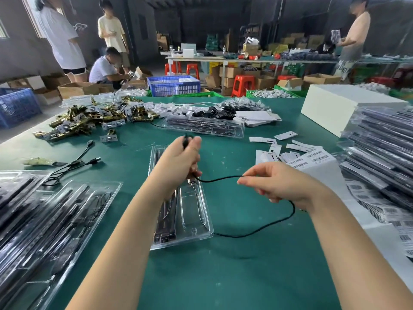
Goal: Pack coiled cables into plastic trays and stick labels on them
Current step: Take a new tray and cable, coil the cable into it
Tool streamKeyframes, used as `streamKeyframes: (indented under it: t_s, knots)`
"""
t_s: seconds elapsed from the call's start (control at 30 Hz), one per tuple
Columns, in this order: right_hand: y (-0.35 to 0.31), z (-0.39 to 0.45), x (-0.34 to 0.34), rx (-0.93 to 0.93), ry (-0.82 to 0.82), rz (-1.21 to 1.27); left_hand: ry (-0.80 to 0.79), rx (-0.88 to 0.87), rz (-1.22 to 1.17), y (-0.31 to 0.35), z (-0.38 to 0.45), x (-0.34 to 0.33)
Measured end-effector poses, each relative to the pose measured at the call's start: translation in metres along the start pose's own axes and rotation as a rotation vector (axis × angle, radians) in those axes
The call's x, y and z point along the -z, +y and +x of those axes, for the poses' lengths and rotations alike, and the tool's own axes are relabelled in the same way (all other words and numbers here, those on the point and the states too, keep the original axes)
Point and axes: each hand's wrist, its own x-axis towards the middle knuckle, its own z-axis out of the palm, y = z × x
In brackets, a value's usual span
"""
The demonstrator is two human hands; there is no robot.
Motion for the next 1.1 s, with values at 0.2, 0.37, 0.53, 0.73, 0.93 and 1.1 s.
streamKeyframes:
  t_s: [0.2, 0.37, 0.53, 0.73, 0.93, 1.1]
  knots:
    - [-0.007, 0.006, -0.01, 0.133, 0.242, 0.414, -0.324, -0.17, 0.692, -0.014, -0.007, -0.029]
    - [-0.01, 0.01, -0.02, 0.197, 0.354, 0.563, -0.256, -0.148, 0.5, -0.021, -0.007, -0.04]
    - [-0.009, 0.009, -0.017, 0.193, 0.361, 0.511, -0.139, 0.032, 0.106, -0.02, -0.006, -0.04]
    - [-0.016, 0.007, -0.027, 0.25, 0.19, 0.575, -0.043, 0.105, -0.017, -0.02, -0.006, -0.039]
    - [-0.018, 0.006, -0.039, 0.374, 0.251, 0.455, -0.042, 0.277, -0.249, -0.012, -0.007, -0.041]
    - [-0.016, 0.005, -0.058, 0.299, 0.15, 0.314, -0.012, 0.278, -0.408, -0.008, -0.007, -0.046]
